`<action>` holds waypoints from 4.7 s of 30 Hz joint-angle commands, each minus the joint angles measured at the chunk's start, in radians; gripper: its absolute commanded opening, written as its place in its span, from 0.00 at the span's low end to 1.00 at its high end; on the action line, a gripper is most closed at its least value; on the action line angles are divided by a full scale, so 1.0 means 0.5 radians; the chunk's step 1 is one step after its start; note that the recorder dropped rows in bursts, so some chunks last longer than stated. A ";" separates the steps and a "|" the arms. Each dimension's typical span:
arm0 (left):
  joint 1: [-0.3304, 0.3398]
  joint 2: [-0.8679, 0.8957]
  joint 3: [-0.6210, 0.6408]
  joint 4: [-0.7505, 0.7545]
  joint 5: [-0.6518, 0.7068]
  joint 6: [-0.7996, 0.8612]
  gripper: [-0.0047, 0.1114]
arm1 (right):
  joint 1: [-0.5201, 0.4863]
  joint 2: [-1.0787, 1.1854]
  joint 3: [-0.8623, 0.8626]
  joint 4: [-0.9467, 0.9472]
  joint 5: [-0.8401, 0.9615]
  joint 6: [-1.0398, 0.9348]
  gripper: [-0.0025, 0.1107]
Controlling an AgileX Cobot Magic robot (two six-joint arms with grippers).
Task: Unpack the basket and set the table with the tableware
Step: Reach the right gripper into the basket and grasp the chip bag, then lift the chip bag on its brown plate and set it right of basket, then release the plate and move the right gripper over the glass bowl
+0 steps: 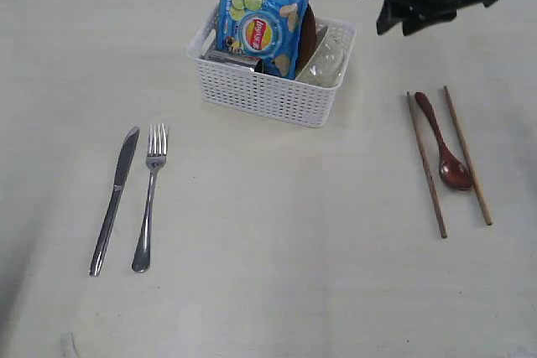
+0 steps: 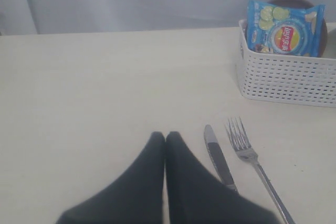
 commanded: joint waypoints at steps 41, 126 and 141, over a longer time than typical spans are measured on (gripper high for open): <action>-0.010 -0.005 0.006 0.017 -0.021 -0.008 0.04 | 0.163 0.806 -0.939 0.876 0.283 -1.672 0.57; -0.010 -0.005 0.006 0.017 -0.021 -0.008 0.04 | -0.994 1.078 -0.955 0.816 0.505 -0.440 0.43; -0.010 -0.005 0.006 0.017 -0.021 -0.008 0.04 | -0.728 0.554 -1.325 1.161 0.790 -0.368 0.42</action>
